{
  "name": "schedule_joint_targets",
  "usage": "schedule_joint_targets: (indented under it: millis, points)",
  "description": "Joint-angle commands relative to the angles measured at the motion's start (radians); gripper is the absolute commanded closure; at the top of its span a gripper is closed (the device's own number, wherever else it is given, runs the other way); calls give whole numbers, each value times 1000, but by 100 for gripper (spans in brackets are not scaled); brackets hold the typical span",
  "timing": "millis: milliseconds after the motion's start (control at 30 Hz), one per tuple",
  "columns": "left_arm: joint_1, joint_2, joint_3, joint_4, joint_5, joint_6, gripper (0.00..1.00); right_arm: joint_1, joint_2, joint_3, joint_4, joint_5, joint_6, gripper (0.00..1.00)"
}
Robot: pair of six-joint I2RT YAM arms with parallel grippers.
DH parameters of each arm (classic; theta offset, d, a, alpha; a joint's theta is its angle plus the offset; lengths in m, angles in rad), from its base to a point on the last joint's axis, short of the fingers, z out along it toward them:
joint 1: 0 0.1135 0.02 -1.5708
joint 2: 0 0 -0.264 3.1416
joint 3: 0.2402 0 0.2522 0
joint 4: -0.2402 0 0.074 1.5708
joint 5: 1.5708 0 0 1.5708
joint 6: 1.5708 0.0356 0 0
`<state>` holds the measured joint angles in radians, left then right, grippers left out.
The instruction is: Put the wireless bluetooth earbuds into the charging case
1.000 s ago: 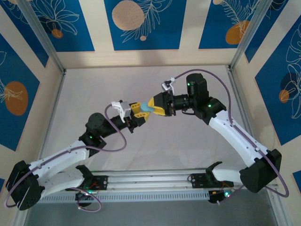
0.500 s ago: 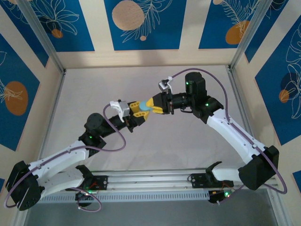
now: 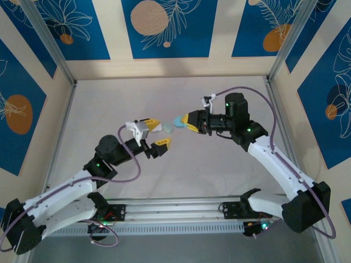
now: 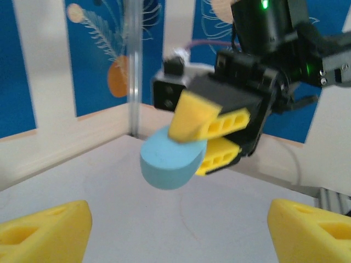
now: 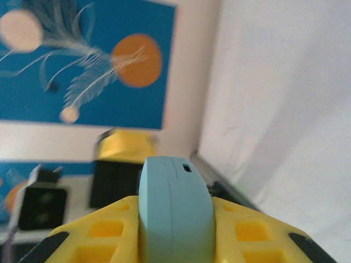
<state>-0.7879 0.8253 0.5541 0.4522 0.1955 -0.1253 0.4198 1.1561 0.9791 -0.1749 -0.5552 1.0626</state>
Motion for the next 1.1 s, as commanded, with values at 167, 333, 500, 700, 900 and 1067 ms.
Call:
schedule_joint_targets:
  millis: [167,333,500,700,900,1067]
  points:
    - [-4,-110,68,-436,-336,-75,11,-63,291,-153,82,120,-94,79]
    - [-1,-103,99,-553,-392,-126,7,-62,442,-157,184,149,-55,79]
    - [0,-94,105,-581,-402,-136,4,-59,557,-118,241,147,-53,79]
    - [2,-84,109,-583,-415,-133,1,-44,687,-50,256,138,-63,79]
    - [4,-81,113,-585,-415,-129,0,-21,729,-32,216,201,-64,67]
    - [5,-85,113,-590,-423,-131,0,-24,650,-76,152,284,-86,47]
